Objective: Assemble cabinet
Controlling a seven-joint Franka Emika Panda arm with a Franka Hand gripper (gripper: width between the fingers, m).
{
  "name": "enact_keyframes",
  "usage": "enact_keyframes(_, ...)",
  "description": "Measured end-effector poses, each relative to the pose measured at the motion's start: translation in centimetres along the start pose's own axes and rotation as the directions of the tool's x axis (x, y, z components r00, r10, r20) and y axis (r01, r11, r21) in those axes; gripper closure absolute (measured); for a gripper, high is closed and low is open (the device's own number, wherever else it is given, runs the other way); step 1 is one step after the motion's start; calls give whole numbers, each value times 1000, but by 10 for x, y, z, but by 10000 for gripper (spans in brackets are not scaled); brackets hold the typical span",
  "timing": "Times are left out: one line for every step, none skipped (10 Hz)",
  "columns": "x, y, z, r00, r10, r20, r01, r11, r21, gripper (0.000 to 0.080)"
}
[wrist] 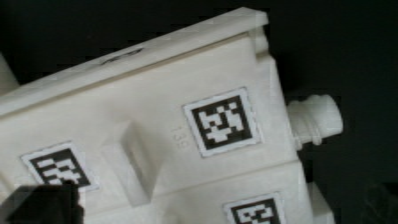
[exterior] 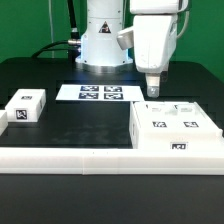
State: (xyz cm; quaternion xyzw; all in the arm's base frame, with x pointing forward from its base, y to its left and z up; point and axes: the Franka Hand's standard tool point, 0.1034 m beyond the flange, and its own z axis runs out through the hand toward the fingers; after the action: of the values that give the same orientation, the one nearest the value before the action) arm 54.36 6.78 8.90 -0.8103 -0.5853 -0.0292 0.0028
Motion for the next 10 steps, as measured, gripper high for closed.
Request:
enact_keyframes(0, 0, 0, 1000, 0, 0, 0, 1000, 1, 2)
enact_keyframes(0, 0, 0, 998, 68, -1, -68, 998, 1, 2)
enact_keyframes(1, -1, 1, 990, 139, -1, -139, 990, 2, 2)
enact_keyframes(1, -1, 1, 977, 212, -1, -212, 977, 3, 2)
enact_keyframes(1, -1, 1, 952, 306, -8, -306, 952, 0, 2)
enact_keyframes(2, -7, 4, 895, 446, -29, -446, 895, -6, 2)
enact_keyframes(6, -16, 5, 847, 531, -38, -531, 847, -6, 2)
enact_keyframes(9, -21, 7, 791, 611, -35, -611, 791, 6, 2)
enact_keyframes(9, -22, 8, 721, 692, -37, -691, 722, 25, 2)
enact_keyframes(10, -22, 8, 689, 724, -37, -723, 690, 32, 2)
